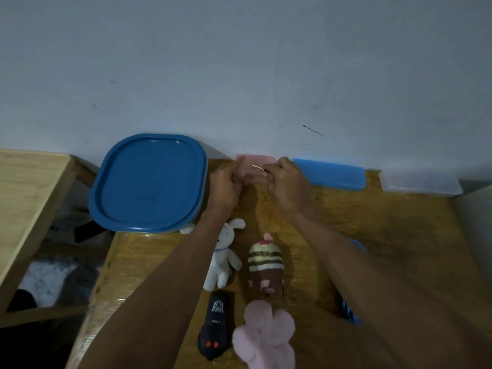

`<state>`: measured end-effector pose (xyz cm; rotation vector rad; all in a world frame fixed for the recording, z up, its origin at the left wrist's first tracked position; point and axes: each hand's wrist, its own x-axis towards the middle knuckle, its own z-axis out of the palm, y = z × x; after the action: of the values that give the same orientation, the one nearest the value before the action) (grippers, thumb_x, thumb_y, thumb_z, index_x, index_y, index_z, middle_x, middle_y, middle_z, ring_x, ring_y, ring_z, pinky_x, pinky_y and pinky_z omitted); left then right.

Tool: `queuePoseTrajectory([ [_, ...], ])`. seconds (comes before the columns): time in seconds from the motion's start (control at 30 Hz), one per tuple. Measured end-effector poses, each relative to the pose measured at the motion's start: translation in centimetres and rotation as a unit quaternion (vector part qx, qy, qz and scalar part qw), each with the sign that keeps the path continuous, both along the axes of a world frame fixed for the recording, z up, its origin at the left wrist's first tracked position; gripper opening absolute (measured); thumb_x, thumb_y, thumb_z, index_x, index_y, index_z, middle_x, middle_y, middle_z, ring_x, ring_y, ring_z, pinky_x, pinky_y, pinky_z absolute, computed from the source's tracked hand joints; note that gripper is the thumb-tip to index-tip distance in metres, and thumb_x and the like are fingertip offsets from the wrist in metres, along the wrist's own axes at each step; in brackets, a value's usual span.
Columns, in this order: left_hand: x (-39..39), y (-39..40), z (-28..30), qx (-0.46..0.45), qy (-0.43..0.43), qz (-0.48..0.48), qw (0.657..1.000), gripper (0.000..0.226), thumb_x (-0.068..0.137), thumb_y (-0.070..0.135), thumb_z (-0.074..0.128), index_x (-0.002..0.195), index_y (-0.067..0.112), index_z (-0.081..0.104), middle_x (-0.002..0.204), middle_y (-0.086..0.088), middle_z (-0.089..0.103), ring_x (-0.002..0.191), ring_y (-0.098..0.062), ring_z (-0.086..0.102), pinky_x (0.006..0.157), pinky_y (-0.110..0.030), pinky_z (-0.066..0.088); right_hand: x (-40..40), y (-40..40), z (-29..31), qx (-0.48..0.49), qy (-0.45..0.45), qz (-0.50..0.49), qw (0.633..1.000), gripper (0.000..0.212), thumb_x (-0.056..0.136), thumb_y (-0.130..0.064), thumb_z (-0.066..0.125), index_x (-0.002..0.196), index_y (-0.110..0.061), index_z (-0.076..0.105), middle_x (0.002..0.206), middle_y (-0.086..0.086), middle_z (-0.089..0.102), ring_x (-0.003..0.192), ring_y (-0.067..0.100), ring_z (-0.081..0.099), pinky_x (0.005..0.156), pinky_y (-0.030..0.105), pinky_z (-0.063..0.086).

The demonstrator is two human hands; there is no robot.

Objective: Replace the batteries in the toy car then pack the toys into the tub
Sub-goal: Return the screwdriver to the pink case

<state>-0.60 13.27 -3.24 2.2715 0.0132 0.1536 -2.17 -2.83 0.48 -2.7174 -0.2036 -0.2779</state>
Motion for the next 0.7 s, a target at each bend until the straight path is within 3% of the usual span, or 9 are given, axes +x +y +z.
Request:
queuePoseTrajectory([
  [0.2, -0.6, 0.4, -0.4, -0.004, -0.049, -0.004, 0.999, 0.071, 0.1, 0.017, 0.059, 0.159, 0.029, 0.022, 0.078, -0.005, 0.068, 0.062, -0.017, 0.063, 0.061, -0.032, 0.057, 2.5, 0.0, 1.8, 0.068, -0.029, -0.055, 0.996, 0.027, 0.096, -0.014, 0.064, 0.122, -0.014, 0.073, 0.1, 0.006, 0.065, 0.095, 0.023, 0.059, 0.072, 0.031, 0.047],
  [0.33, -0.7, 0.3, -0.1, 0.027, -0.091, -0.028, 0.995, 0.075, 0.098, 0.008, 0.059, 0.159, 0.028, 0.021, 0.069, -0.003, 0.06, 0.054, -0.014, 0.054, 0.054, -0.024, 0.048, 3.7, 0.1, 2.0, 0.083, -0.038, -0.08, 0.993, 0.027, 0.096, -0.014, 0.065, 0.121, -0.015, 0.073, 0.103, 0.006, 0.066, 0.099, 0.023, 0.06, 0.073, 0.027, 0.042],
  [0.47, -0.2, 0.5, 0.1, 0.029, -0.078, -0.044, 0.996, 0.072, 0.102, 0.015, 0.057, 0.16, 0.03, 0.017, 0.073, 0.0, 0.057, 0.058, -0.011, 0.051, 0.053, -0.016, 0.038, 4.0, 0.2, 2.1, 0.115, -0.057, -0.091, 0.988, 0.021, 0.091, -0.018, 0.071, 0.112, -0.018, 0.069, 0.104, 0.001, 0.071, 0.098, 0.021, 0.064, 0.079, 0.033, 0.055],
  [0.53, 0.1, 0.6, 0.3, 0.02, -0.038, -0.051, 0.998, 0.084, 0.097, 0.008, 0.06, 0.159, 0.035, 0.011, 0.078, -0.002, 0.06, 0.062, -0.013, 0.054, 0.056, -0.02, 0.041, 3.7, 0.2, 2.0, 0.138, -0.082, -0.083, 0.984, 0.014, 0.09, -0.022, 0.072, 0.103, -0.018, 0.069, 0.098, -0.001, 0.072, 0.092, 0.018, 0.063, 0.074, 0.033, 0.055],
  [0.6, 0.4, 0.8, 0.3, 0.007, 0.003, -0.056, 0.998, 0.097, 0.091, 0.0, 0.061, 0.158, 0.043, 0.005, 0.079, -0.01, 0.063, 0.064, -0.02, 0.06, 0.057, -0.033, 0.052, 3.1, 0.1, 1.6, 0.142, -0.095, -0.068, 0.983, 0.012, 0.09, -0.024, 0.072, 0.101, -0.018, 0.071, 0.097, -0.001, 0.071, 0.092, 0.017, 0.061, 0.07, 0.027, 0.049],
  [0.7, 0.8, 0.9, 0.4, -0.011, 0.041, -0.065, 0.997, 0.108, 0.086, -0.007, 0.061, 0.156, 0.049, 0.001, 0.078, -0.015, 0.063, 0.065, -0.026, 0.063, 0.064, -0.043, 0.057, 2.1, 0.1, 0.2, 0.121, -0.056, -0.062, 0.989, 0.018, 0.091, -0.03, 0.071, 0.106, -0.02, 0.074, 0.102, -0.002, 0.066, 0.098, 0.015, 0.053, 0.07, 0.023, 0.037],
])
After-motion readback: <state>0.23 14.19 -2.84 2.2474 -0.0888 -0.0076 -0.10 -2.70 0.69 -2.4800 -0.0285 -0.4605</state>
